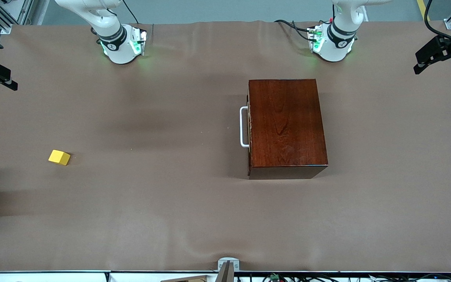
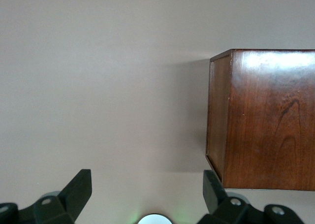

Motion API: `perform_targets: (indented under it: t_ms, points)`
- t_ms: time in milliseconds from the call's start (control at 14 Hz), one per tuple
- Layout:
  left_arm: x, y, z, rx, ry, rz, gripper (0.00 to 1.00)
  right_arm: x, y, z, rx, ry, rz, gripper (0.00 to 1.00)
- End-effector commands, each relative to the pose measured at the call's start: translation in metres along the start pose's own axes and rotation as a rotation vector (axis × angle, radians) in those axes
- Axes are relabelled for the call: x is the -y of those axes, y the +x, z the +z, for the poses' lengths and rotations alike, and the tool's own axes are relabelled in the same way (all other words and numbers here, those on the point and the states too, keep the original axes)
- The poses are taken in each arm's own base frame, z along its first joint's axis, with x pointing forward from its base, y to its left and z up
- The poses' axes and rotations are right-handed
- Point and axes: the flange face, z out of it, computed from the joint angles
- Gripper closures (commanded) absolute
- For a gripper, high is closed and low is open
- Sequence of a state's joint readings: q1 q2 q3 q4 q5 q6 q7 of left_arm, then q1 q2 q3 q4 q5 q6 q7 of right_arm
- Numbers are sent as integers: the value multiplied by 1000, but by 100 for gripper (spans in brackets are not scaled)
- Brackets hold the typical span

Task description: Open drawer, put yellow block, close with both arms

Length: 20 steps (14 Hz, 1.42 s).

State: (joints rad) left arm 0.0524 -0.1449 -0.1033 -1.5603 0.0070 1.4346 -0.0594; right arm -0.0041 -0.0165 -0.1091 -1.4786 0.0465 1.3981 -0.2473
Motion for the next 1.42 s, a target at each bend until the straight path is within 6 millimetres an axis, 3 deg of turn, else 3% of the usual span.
perform_targets:
  t_ms: [0, 356, 499, 570, 783, 926, 1068, 1353]
  points:
    - [-3, 1, -5, 8, -18, -3, 0, 0, -2, 0, 0, 2, 2, 0]
    - [0, 1, -7, 12, -1, -8, 0, -18, -2, 9, 23, -1, 32, 0]
    - [-16, 3, -3, 20, 3, 14, 0, -26, -5, 8, 28, 2, 47, 0]
    - [-35, 12, 11, 45, 4, 50, 0, -25, -4, 9, 29, 2, 46, 0]
    - [-101, 25, 25, 55, 64, 146, 0, -17, -3, 8, 28, -1, 34, 0]
    - [-157, 29, 43, 68, 87, 181, 0, -15, -2, 8, 29, 1, 29, 0]
    - [-221, 29, 63, 83, 85, 168, 0, -6, 0, 9, 30, -1, 12, 0]
    - [-356, 10, 120, 56, 189, 254, 0, -12, -1, 11, 36, 0, 23, 0]
